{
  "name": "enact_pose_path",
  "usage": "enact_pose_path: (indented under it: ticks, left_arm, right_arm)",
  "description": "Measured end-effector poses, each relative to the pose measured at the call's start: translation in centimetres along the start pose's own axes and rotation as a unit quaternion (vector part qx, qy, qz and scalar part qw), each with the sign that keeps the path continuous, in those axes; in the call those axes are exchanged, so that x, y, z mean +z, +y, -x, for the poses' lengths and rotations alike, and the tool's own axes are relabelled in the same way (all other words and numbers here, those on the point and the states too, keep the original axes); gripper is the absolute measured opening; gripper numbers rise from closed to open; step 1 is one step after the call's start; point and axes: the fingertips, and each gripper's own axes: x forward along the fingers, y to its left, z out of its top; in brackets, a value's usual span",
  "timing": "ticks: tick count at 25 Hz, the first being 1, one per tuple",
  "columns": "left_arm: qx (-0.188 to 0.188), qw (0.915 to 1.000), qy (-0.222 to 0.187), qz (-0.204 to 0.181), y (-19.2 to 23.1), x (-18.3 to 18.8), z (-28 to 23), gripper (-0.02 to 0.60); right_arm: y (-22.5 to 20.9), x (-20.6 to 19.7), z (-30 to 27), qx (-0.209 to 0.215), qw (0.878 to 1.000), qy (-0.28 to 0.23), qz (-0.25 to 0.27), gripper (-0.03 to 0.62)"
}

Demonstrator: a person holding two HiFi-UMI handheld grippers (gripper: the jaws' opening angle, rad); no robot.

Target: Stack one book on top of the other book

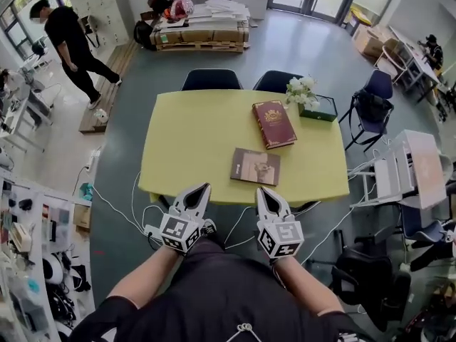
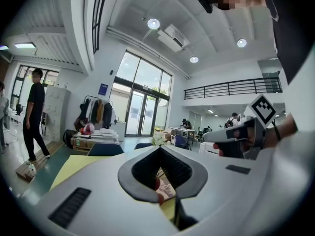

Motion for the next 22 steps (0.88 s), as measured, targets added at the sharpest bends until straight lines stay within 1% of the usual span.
enact_pose_path:
  ticks: [3,6,10,15,19,22]
  left_arm:
    - [-0.013,0.9999,0.005,0.008,3.0,0.8,-2.7,0.008]
    - [-0.034,0.9993,0.008,0.012,4.8,1.4,-5.3,0.008]
    - [-0.062,0.9977,0.016,0.021,6.4,1.6,-8.6,0.008]
    - [-0.087,0.9953,0.028,0.032,6.6,1.3,-13.0,0.008]
    - [-0.086,0.9945,0.043,0.042,6.9,0.3,-16.6,0.008]
    - [-0.067,0.9958,0.044,0.044,7.6,0.2,-19.4,0.008]
  right_arm:
    - [-0.6,1.3,-3.6,-0.014,1.0,-0.002,-0.007,0.014]
    - [-1.5,1.8,-6.2,-0.028,1.0,0.005,0.0,0.014]
    - [-3.5,2.8,-8.5,-0.055,0.998,0.004,0.003,0.014]
    - [-8.1,3.6,-9.9,-0.089,0.996,0.006,-0.009,0.014]
    - [-12.3,3.5,-11.0,-0.095,0.995,0.012,-0.014,0.014]
    - [-15.4,3.0,-12.8,-0.086,0.996,0.028,-0.02,0.014]
